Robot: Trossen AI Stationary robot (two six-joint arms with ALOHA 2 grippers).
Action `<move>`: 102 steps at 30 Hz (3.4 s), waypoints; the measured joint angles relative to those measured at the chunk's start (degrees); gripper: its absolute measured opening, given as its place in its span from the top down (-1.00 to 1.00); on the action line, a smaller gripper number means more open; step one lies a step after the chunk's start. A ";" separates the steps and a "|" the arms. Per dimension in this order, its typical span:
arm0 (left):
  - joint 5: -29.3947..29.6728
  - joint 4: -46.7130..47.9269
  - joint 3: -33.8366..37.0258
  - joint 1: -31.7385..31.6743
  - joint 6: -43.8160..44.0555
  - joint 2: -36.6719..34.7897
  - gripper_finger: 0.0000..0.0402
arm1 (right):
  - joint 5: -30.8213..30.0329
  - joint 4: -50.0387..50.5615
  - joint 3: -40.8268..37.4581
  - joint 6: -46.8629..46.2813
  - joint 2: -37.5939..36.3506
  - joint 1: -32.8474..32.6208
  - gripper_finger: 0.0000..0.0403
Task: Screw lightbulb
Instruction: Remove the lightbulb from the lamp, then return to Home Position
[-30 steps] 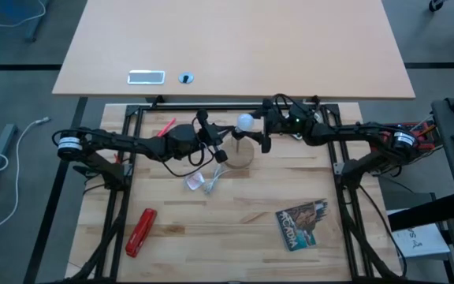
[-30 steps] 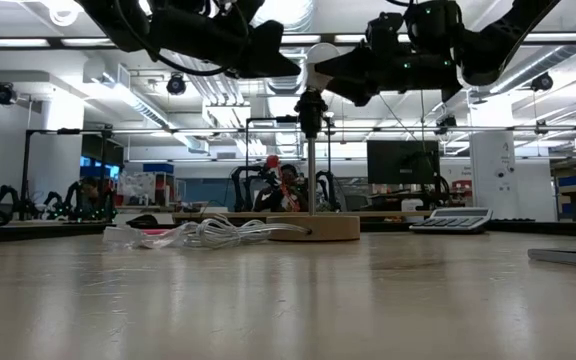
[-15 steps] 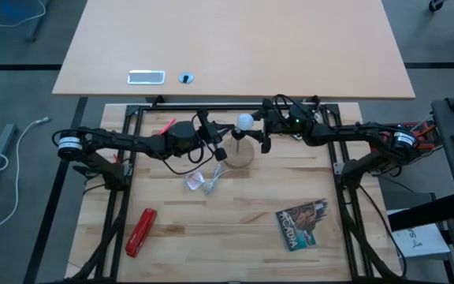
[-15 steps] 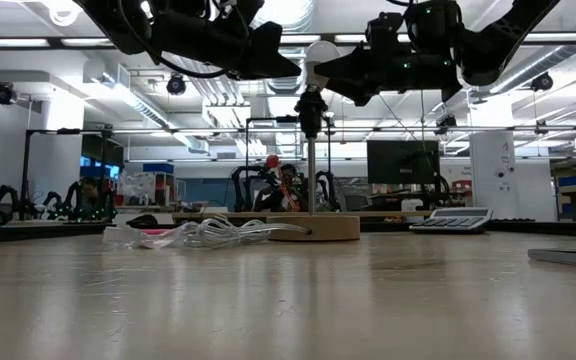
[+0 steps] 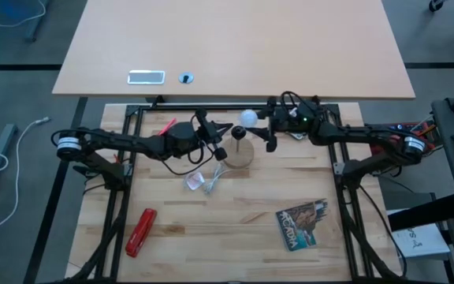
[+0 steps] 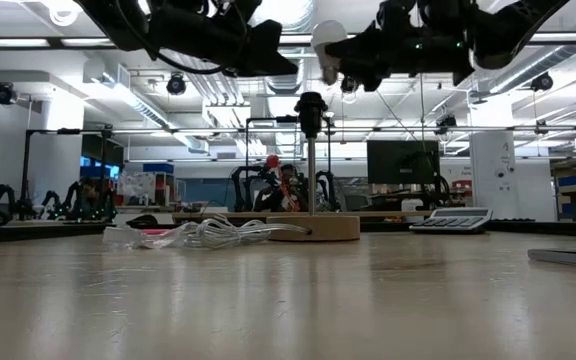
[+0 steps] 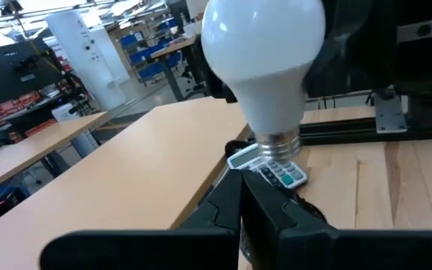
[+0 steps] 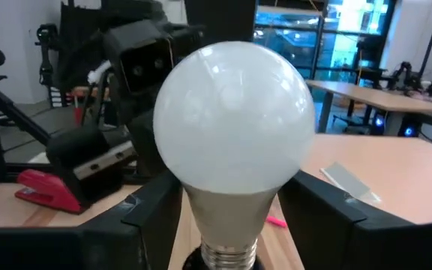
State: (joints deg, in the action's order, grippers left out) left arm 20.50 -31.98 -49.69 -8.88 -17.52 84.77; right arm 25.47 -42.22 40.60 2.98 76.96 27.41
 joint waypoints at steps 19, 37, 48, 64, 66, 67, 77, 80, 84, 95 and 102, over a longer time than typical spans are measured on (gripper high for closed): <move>9.98 6.80 1.62 5.87 0.41 -4.10 1.00 | -13.35 28.03 -0.31 3.39 -3.15 6.24 0.11; 19.55 12.36 1.64 8.72 1.83 -4.32 1.00 | -19.69 28.72 0.37 -1.32 17.47 8.75 0.10; 19.57 13.24 1.64 8.70 2.60 -4.32 1.00 | -19.58 28.94 0.76 -0.91 16.57 8.75 0.10; 19.57 14.24 1.64 8.70 3.57 -4.32 1.00 | -19.53 30.12 0.76 -1.06 14.66 8.75 -0.25; 19.59 14.69 1.64 8.70 3.69 -4.32 1.00 | -19.54 29.96 0.76 -1.06 14.36 8.75 -0.26; 19.57 15.04 1.64 8.70 3.70 -4.32 1.00 | -19.53 30.02 0.77 -1.06 14.12 8.75 -0.26; 3.49 15.33 1.67 11.46 -0.26 -13.02 1.00 | -12.85 37.38 1.90 3.29 2.64 8.75 -0.15; -1.01 20.08 2.68 11.46 -1.32 -20.16 1.00 | -3.51 37.68 1.29 5.02 -4.70 8.75 -0.11; 0.08 22.12 10.03 11.38 0.41 -28.99 1.00 | 3.34 37.68 -0.71 8.01 -15.84 8.74 -0.07; -0.08 8.90 32.69 11.47 3.42 -47.67 1.00 | 3.61 29.83 -16.90 10.81 -43.53 8.75 0.01; -1.62 0.90 41.83 11.43 3.06 -54.56 1.00 | 6.11 21.80 -24.33 6.31 -52.33 8.75 0.01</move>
State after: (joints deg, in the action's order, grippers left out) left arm 18.88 -31.07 -7.87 2.55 -14.46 30.21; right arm 31.57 -20.41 16.27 9.29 24.63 36.16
